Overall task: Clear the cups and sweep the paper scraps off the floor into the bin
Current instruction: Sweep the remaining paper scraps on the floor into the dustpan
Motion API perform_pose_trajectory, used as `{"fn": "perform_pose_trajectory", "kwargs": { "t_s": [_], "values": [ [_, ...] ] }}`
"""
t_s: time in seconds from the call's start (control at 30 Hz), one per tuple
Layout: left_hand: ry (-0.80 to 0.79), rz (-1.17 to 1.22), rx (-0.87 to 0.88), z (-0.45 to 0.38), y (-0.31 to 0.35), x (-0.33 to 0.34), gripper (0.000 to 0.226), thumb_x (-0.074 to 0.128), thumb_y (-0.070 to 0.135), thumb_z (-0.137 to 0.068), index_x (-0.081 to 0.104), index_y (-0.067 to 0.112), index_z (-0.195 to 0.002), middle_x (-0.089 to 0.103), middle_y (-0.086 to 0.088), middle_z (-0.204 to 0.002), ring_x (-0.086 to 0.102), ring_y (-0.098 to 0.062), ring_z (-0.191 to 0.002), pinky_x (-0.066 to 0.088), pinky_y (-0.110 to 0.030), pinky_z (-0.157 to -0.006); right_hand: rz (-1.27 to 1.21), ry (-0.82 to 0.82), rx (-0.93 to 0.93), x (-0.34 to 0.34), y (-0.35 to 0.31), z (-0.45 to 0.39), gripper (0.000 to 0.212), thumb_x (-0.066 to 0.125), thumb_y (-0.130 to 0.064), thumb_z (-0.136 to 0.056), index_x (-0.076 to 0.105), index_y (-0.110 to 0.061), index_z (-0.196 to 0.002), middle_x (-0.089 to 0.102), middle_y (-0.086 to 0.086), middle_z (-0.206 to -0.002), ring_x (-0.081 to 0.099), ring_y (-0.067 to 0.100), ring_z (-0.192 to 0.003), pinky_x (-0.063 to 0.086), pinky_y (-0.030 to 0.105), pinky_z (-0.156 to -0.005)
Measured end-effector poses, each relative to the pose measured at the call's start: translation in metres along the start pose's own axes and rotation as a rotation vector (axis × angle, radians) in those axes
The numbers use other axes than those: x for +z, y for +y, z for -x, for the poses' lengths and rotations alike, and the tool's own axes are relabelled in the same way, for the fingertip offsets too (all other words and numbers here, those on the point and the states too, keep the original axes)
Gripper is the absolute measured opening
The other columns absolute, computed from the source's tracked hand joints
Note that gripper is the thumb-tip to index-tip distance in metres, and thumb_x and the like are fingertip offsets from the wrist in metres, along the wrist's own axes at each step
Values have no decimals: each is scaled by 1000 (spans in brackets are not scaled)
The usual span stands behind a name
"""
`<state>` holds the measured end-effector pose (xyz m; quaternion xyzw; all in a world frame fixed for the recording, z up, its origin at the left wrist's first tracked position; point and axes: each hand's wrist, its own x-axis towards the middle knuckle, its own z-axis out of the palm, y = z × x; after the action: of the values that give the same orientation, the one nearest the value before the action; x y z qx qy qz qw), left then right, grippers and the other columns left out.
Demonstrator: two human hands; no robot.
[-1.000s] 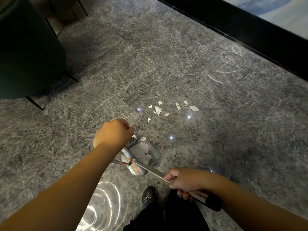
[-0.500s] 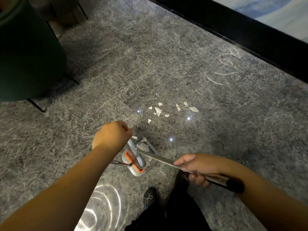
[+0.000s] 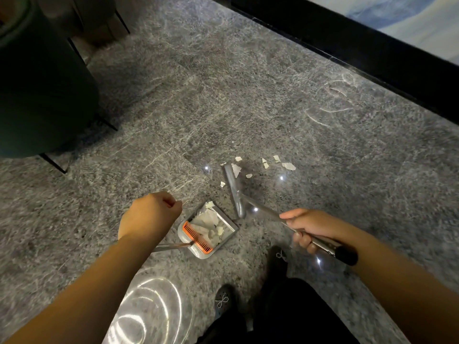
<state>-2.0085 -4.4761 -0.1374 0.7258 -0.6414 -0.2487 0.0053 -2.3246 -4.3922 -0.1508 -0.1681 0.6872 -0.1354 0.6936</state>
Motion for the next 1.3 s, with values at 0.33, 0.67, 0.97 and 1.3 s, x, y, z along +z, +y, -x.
{"fn": "perform_pose_trajectory", "kwargs": {
  "t_s": [0.33,0.67,0.97,1.3],
  "values": [
    [-42,-56,-13,-55,64,7,21,63,50,-86,64,33,-73,66,10,-73,61,-16,-75,51,-31,-68,-196,183,-13,-112,-48,-71,32,36,-11,-102,48,-18,-131,44,7,-56,38,7,-30,32,14,-33],
    [-24,-52,-110,-99,95,-1,22,72,42,-81,64,35,-63,65,13,-65,61,-16,-70,49,-33,-68,-146,296,8,-240,-112,-132,25,31,-7,-101,47,-15,-119,41,9,-48,36,11,-27,31,14,-30],
    [4,-110,-177,-89,94,6,20,71,49,-79,63,43,-62,62,20,-65,58,-14,-69,48,-30,-65,-1,226,63,-248,-153,-189,14,32,-9,-101,46,-11,-102,41,8,-45,35,11,-27,28,14,-30],
    [-9,-145,-220,-69,87,5,17,65,53,-83,62,41,-70,65,14,-76,57,-15,-74,42,-28,-64,280,139,81,-155,-173,-211,30,32,-13,-101,48,-3,-125,41,7,-55,38,11,-30,31,16,-31]
  ]
}}
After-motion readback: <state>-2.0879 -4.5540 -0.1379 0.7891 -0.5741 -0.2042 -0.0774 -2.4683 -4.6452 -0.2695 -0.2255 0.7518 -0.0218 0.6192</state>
